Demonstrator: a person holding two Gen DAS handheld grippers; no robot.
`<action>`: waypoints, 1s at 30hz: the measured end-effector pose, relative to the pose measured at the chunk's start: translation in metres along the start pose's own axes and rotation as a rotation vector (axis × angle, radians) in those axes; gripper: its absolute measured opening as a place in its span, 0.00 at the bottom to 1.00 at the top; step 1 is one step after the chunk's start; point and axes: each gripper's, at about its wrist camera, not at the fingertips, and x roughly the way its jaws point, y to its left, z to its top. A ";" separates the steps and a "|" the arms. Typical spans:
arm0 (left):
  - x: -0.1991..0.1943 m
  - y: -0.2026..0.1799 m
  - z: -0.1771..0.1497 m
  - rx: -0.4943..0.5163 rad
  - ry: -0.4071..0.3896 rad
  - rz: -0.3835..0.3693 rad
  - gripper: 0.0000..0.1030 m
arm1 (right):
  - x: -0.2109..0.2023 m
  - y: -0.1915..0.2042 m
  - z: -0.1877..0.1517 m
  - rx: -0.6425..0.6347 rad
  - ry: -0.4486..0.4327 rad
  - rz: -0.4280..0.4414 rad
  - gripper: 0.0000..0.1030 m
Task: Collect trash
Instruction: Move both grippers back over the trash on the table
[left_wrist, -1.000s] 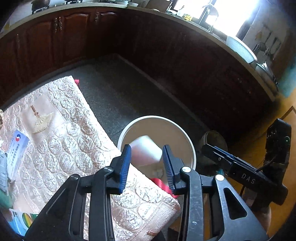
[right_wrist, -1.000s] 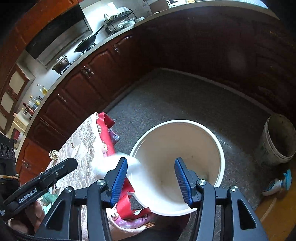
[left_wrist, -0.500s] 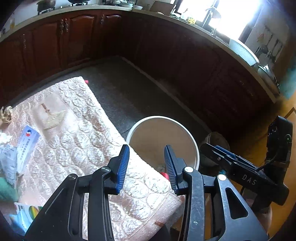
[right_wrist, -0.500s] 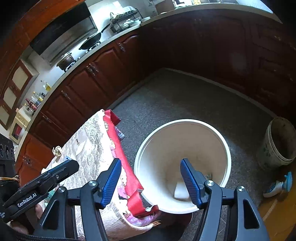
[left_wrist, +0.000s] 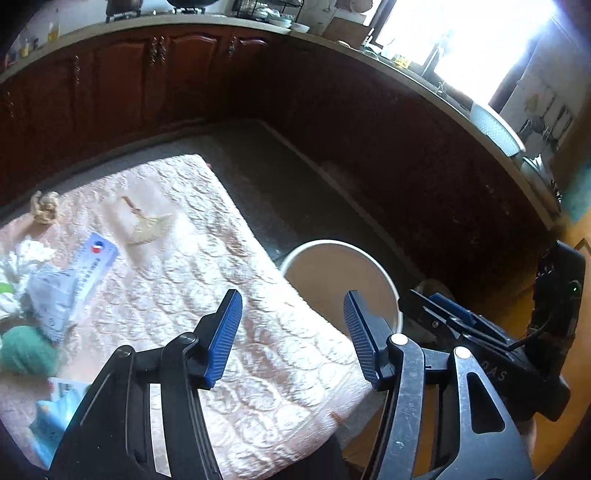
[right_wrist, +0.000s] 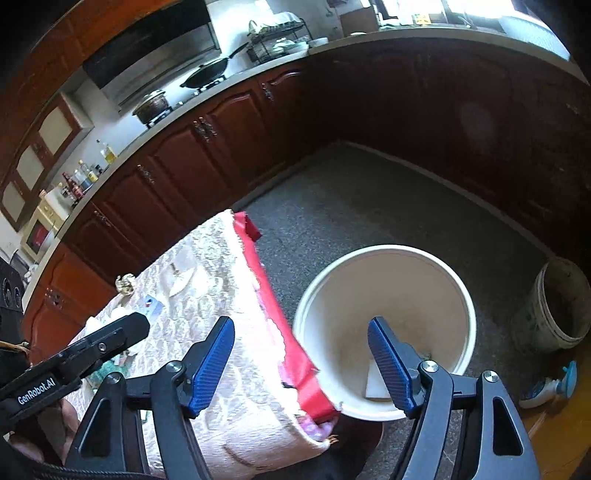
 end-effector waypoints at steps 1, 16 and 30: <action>-0.005 0.002 -0.001 0.005 -0.011 0.019 0.54 | -0.001 0.004 -0.001 -0.006 -0.002 0.002 0.72; -0.059 0.067 -0.019 -0.028 -0.114 0.193 0.54 | 0.010 0.076 -0.004 -0.112 0.012 0.053 0.73; -0.105 0.145 -0.042 -0.142 -0.149 0.299 0.54 | 0.026 0.154 -0.021 -0.226 0.048 0.128 0.77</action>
